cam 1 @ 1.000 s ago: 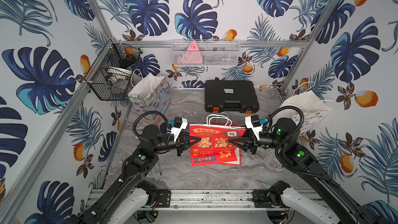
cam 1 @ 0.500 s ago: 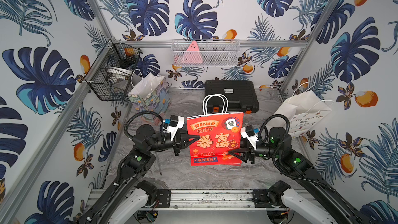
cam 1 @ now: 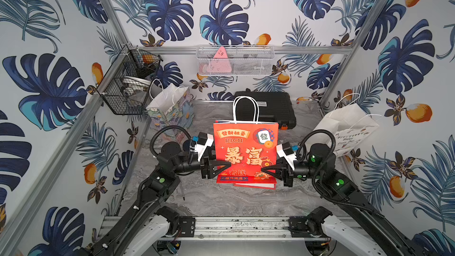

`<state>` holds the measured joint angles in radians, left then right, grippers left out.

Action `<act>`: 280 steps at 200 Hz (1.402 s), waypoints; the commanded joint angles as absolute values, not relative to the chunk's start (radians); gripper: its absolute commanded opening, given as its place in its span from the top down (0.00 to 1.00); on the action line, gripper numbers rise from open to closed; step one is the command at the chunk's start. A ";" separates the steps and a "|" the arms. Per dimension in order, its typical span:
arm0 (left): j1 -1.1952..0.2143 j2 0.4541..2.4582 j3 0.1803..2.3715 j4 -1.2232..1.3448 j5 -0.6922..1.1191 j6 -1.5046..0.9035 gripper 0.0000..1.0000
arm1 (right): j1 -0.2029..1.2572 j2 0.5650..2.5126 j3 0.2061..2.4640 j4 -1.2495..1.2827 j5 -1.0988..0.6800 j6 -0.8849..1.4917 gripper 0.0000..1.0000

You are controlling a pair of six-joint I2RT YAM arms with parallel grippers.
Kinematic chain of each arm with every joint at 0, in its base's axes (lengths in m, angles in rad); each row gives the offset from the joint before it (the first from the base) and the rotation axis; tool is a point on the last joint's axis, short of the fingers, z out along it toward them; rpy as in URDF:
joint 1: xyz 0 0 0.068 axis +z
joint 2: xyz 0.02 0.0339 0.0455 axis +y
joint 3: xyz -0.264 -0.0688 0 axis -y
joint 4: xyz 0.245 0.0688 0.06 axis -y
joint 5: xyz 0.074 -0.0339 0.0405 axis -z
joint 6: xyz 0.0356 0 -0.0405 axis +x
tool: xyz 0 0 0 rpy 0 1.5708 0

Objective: Put away the paper bag
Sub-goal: Press the paper bag.

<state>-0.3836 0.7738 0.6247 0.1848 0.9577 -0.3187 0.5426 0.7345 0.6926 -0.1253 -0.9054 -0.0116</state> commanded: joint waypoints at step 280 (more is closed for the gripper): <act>-0.383 0.764 0.592 -0.012 1.104 -0.110 1.00 | 0.543 0.638 0.710 0.085 -0.752 0.144 0.90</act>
